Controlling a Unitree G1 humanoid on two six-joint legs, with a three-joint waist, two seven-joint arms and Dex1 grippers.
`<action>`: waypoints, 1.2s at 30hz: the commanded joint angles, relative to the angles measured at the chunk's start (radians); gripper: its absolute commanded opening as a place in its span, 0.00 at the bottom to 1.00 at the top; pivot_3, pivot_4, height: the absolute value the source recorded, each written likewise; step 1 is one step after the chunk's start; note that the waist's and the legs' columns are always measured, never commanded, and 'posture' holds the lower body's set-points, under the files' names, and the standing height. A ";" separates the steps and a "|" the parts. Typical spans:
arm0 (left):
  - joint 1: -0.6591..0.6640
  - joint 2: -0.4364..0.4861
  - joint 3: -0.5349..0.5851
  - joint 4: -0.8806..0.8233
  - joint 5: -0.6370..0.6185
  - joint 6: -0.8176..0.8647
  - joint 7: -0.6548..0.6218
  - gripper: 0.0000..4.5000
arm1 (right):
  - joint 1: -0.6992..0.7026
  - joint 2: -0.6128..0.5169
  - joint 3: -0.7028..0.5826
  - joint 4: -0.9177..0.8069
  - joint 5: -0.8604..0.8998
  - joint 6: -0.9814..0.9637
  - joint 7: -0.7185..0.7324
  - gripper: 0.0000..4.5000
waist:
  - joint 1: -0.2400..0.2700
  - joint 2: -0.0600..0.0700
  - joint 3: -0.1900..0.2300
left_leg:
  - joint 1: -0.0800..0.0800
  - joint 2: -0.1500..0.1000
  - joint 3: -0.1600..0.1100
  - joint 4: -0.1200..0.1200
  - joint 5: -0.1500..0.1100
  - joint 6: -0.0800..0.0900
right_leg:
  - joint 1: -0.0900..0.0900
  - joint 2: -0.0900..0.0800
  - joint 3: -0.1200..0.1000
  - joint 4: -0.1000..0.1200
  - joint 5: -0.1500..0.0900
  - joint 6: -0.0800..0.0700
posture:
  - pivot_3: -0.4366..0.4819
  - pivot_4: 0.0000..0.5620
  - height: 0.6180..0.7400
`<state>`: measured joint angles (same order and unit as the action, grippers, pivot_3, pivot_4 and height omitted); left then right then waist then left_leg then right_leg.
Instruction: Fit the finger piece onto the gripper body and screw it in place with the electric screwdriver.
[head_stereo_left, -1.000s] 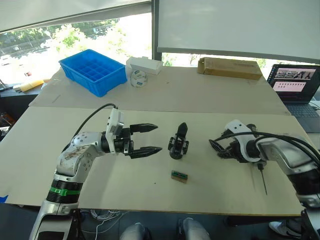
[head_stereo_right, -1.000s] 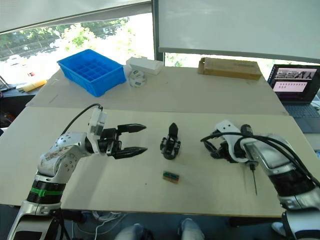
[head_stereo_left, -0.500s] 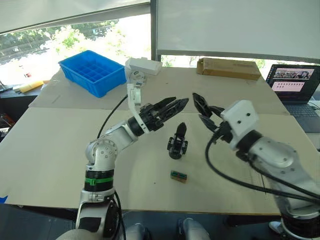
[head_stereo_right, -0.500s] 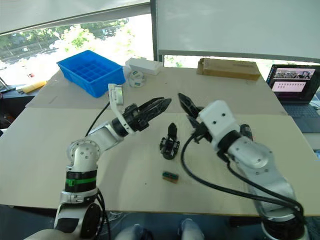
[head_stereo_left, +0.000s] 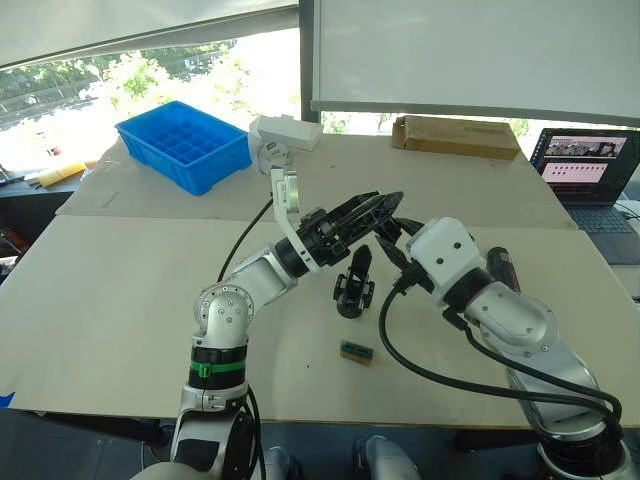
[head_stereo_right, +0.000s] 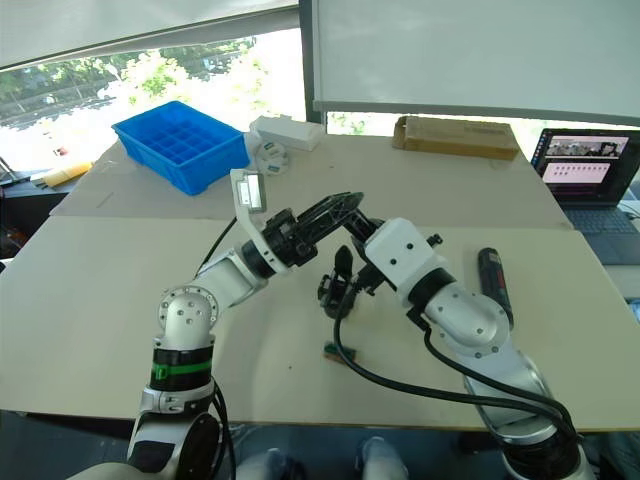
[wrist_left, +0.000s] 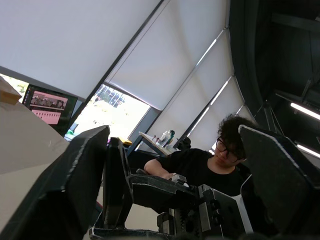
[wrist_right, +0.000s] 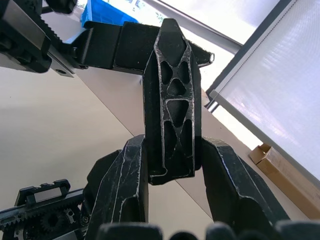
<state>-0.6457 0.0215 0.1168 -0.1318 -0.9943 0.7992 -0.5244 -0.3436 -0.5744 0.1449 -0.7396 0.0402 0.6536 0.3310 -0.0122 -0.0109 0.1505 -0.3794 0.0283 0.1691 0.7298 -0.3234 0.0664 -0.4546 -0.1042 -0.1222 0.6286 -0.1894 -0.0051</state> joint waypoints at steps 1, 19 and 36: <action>0.000 -0.013 0.005 -0.029 -0.013 -0.033 0.006 0.52 | -0.018 0.003 -0.017 -0.034 -0.020 -0.014 0.006 0.25 | 0.000 0.000 0.000 | 0.000 0.000 0.000 0.000 0.000 0.000 | 0.000 0.000 0.000 0.000 0.000 0.000 | 0.48 0.27 1.00; -0.075 0.100 0.029 0.085 -0.033 0.015 -0.103 0.00 | -0.040 -0.138 -0.318 -0.059 0.378 0.171 0.353 0.99 | 0.002 0.000 0.000 | 0.000 0.000 0.000 0.000 0.000 0.000 | 0.001 0.000 0.000 -0.001 0.000 0.000 | 0.48 0.27 1.00; -0.246 0.466 -0.295 0.228 0.151 0.156 -0.791 0.00 | -0.375 -0.241 -0.298 0.180 1.118 0.905 0.385 0.99 | 0.007 0.000 0.000 | 0.000 0.001 -0.001 -0.001 0.000 0.000 | -0.001 -0.001 -0.001 0.000 0.001 -0.005 | 0.48 0.27 1.00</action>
<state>-0.8647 0.4883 -0.1774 0.1319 -0.8420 0.9414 -1.2932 -0.6841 -0.8471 -0.1508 -0.5656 1.1180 1.5288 0.7594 -0.0048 -0.0111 0.1509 -0.3801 0.0295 0.1679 0.7286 -0.3233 0.0663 -0.4556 -0.1054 -0.1231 0.6284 -0.1888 -0.0104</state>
